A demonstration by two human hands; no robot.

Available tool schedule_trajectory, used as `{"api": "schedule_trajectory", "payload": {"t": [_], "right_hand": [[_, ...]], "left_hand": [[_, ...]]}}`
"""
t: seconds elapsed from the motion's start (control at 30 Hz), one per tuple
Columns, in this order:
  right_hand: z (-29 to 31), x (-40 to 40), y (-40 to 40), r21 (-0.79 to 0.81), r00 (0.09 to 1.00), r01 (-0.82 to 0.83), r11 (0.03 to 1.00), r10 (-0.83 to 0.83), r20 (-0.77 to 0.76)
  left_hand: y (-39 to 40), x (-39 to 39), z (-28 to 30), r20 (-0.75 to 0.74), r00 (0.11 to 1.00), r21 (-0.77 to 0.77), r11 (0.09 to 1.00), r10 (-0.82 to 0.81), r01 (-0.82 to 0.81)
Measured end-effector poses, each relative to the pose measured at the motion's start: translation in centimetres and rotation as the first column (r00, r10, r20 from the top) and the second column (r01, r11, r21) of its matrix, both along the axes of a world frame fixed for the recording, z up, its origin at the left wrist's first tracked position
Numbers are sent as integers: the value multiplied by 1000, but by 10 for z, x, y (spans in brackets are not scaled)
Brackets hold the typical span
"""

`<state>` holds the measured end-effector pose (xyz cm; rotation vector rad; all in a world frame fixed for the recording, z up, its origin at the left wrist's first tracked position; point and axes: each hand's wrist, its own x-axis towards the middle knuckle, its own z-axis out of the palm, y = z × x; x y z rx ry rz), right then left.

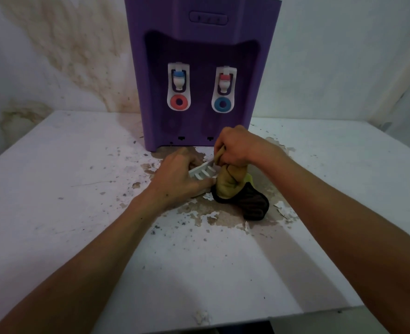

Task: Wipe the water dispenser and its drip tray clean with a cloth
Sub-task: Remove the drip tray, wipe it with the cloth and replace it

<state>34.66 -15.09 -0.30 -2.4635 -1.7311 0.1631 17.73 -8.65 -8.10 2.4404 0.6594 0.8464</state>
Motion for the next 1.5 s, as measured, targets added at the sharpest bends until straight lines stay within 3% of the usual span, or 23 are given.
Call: {"api": "schedule_trajectory", "payload": {"t": [0.23,0.37,0.47,0.57,0.7,0.93,1.13,1.37,1.5], "right_hand": [[-23,3,1,240,992,74,968,-48,-112],[-29,15,-29,420,860,287,861,-38,-509],[-29,26,-44,477,786,377,794,-2,-618],[-22,32,-52,463,815,342,818,-13,-579],[-18,31,-52,468,921,184,864,14,-389],[-19,16,-26,441,977,18,898,77,-198],[-12,8,-13,255,994,-45,966,70,-89],[4,3,9,-54,1000,4,999,-4,0],[9,-6,15,-92,998,2,996,4,64]], "left_hand": [[-4,1,3,3,1000,15,1000,-24,24],[-7,2,7,-53,998,48,999,20,-17],[-4,1,5,-94,994,66,996,62,-56],[4,-5,4,-122,989,51,995,87,-81],[8,-9,7,-139,986,72,994,88,-79],[9,-9,6,-164,978,177,979,128,-98],[23,1,-8,-176,982,234,972,60,-18],[22,-1,-10,-131,990,198,980,45,-18],[23,-1,-7,-100,995,157,987,-28,43]]}}
